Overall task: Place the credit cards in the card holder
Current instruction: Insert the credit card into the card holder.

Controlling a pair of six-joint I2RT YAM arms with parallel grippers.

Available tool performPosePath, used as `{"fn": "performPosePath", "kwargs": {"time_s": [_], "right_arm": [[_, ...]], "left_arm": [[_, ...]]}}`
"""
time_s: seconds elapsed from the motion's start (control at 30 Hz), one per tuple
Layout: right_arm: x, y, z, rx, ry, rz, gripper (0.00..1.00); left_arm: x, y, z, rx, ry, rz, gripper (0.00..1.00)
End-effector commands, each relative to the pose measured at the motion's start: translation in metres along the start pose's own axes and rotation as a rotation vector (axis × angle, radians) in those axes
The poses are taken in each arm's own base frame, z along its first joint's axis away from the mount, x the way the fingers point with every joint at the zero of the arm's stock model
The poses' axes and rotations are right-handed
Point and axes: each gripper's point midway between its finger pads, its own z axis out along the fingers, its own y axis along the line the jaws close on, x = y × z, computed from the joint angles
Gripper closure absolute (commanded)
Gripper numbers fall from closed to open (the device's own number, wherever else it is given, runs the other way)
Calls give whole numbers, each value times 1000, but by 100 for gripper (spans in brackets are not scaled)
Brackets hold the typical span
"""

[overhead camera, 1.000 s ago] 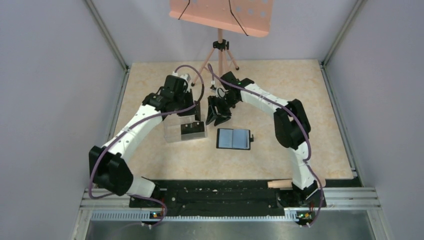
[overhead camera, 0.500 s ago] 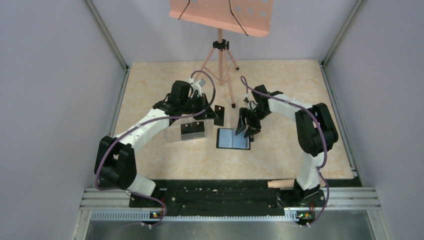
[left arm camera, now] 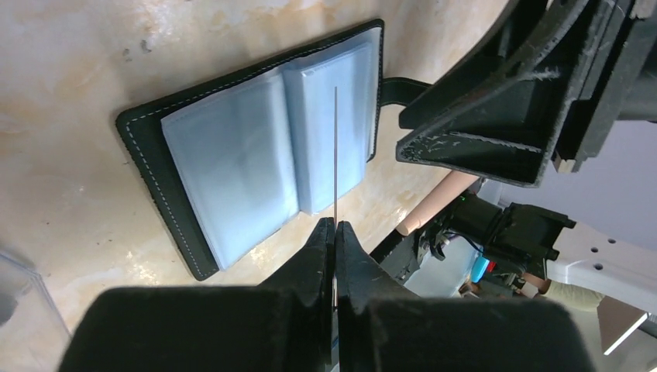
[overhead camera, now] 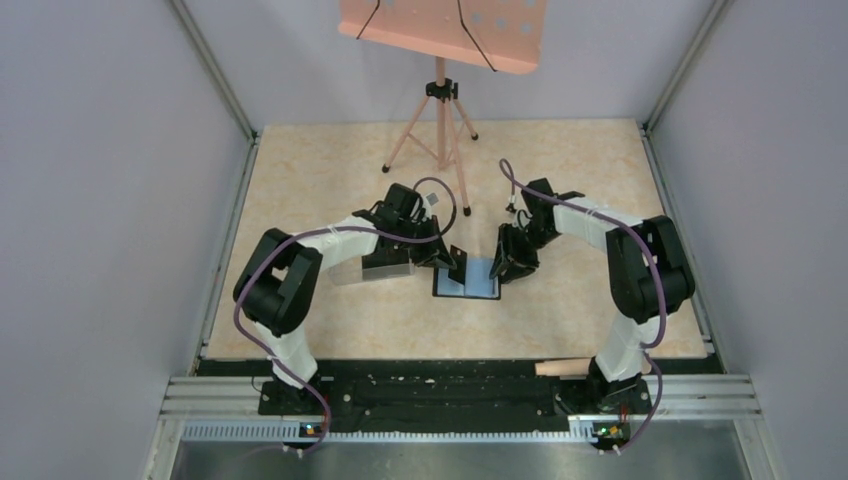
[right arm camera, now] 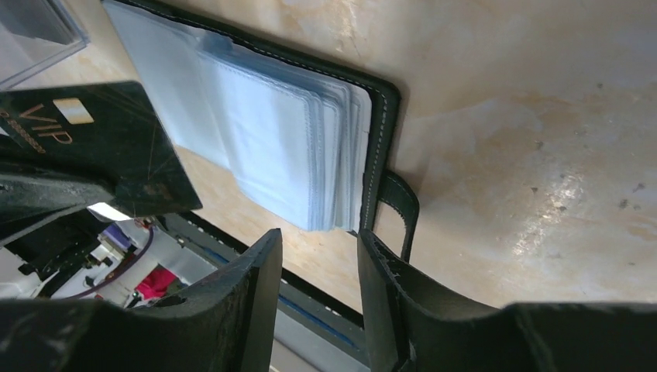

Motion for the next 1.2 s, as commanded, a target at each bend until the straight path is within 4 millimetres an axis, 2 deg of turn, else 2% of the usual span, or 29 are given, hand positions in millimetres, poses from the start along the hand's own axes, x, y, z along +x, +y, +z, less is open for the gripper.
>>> {"fn": "performPosePath", "kwargs": {"time_s": [0.0, 0.07, 0.17, 0.4, 0.5, 0.77, 1.17], "right_arm": [[-1, -6, -2, 13, -23, -24, 61], [-1, -10, 0, 24, -19, -18, 62], [-2, -16, 1, 37, -19, -7, 70], [1, -28, 4, 59, -13, 14, 94], [3, -34, 5, 77, -9, 21, 100], [13, -48, 16, 111, 35, 42, 100], [13, -49, 20, 108, 49, 44, 100]], "left_arm": [[-13, -3, 5, 1, -41, -7, 100], [-10, 2, 10, -2, -36, -15, 100], [-8, 10, 15, -26, -29, -15, 100], [-5, 22, 25, -69, -1, 16, 100], [-3, 22, 30, -71, 10, 30, 100], [-1, 12, 35, -103, 11, 29, 100], [-5, -14, 35, -71, -3, 41, 100]]}}
